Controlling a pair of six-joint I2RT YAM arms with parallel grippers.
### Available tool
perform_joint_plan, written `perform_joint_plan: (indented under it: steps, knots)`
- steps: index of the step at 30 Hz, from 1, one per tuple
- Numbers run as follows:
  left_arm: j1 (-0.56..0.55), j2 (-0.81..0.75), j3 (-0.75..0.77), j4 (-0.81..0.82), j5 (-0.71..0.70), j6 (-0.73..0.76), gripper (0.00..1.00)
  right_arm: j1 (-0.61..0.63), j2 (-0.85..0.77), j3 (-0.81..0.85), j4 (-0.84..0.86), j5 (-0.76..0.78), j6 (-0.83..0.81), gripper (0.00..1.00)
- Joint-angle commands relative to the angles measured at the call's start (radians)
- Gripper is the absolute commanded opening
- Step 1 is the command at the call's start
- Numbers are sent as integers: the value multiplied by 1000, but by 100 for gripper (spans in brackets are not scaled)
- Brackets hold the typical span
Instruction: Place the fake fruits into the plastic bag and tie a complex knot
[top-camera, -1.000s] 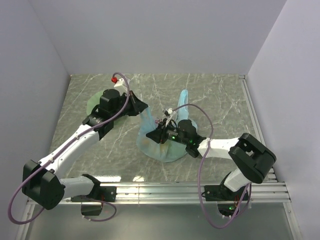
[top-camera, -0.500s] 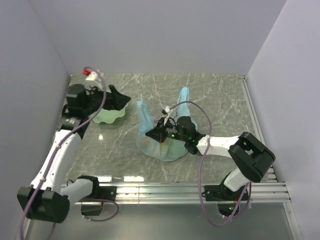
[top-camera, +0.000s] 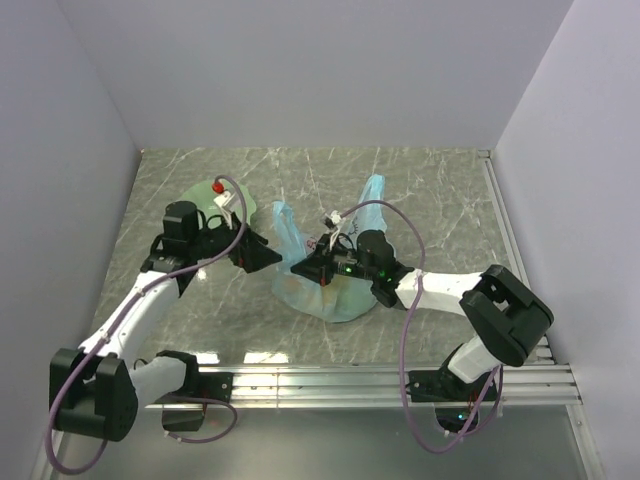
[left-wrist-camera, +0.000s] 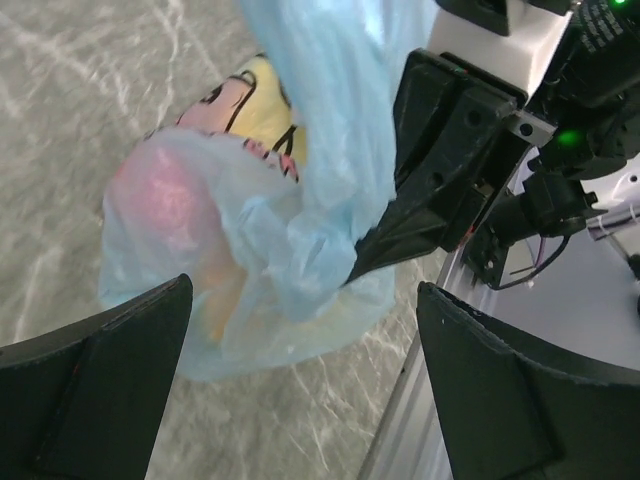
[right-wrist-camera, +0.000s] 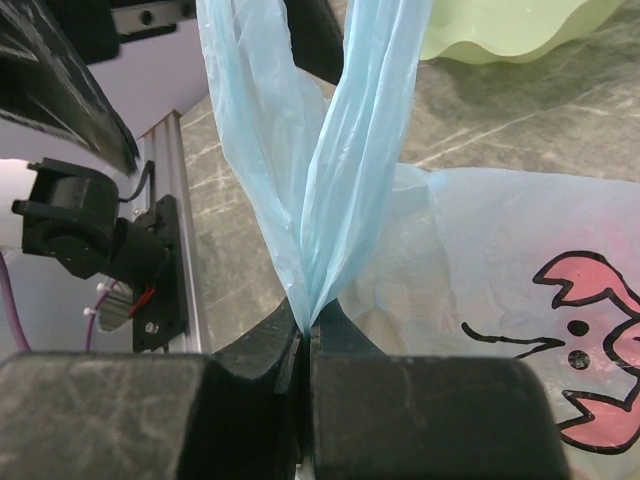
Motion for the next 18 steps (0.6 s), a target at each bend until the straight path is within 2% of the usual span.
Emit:
perform_joint_plan:
  steps: [1, 8, 11, 12, 14, 15, 16, 18]
  knots:
    - [-58, 40, -7, 241, 48, 3, 99, -10, -42, 42, 51, -34, 10, 0]
    - [-149, 163, -21, 442, 16, -92, 95, -12, -35, 35, 68, -46, 19, 0]
    - [-156, 196, -10, 465, 43, -113, 74, -16, -35, 33, 67, -37, 19, 0]
    - [-156, 207, -4, 462, 51, -112, 53, -16, -35, 35, 67, -39, 22, 0]
    - [-156, 218, 13, 443, 68, -104, 33, -20, -37, 44, 35, -42, 16, 1]
    - [-155, 226, 22, 409, 77, -86, 15, -21, -43, 51, 9, -43, 2, 6]
    - [-156, 229, 30, 394, 84, -80, 10, -26, -51, 59, -19, -49, -6, 19]
    - [-156, 230, 48, 360, 88, -55, 2, -61, -92, 90, -140, -74, -21, 32]
